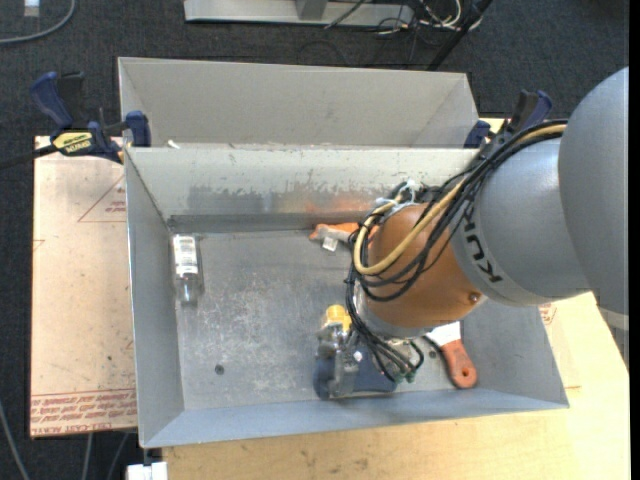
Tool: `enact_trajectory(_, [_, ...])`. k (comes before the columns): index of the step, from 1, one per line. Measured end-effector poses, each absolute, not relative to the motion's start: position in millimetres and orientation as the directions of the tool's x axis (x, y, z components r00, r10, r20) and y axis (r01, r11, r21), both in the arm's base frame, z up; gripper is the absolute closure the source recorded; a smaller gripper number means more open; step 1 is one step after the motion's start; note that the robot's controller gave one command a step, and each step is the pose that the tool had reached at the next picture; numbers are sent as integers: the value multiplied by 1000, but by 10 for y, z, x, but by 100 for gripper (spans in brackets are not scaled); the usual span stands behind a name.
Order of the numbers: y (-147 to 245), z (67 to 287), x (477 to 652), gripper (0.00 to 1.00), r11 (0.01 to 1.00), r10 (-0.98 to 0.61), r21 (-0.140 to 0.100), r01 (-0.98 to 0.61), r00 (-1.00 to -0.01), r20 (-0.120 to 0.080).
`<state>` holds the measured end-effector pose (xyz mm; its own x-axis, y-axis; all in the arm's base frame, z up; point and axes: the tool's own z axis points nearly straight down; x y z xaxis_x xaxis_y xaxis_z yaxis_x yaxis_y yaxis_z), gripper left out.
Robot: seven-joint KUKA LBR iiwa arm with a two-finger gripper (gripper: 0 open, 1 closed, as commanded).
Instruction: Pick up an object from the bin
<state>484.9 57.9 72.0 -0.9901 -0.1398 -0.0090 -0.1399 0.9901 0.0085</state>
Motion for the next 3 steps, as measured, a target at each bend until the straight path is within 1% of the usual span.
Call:
enact_trajectory(2, [580, 720, 4848, 100, 990, -140, 9, -140, -990, -9])
enact_trajectory(3, [581, 760, 4838, 100, 990, -139, 9, -139, -990, -6])
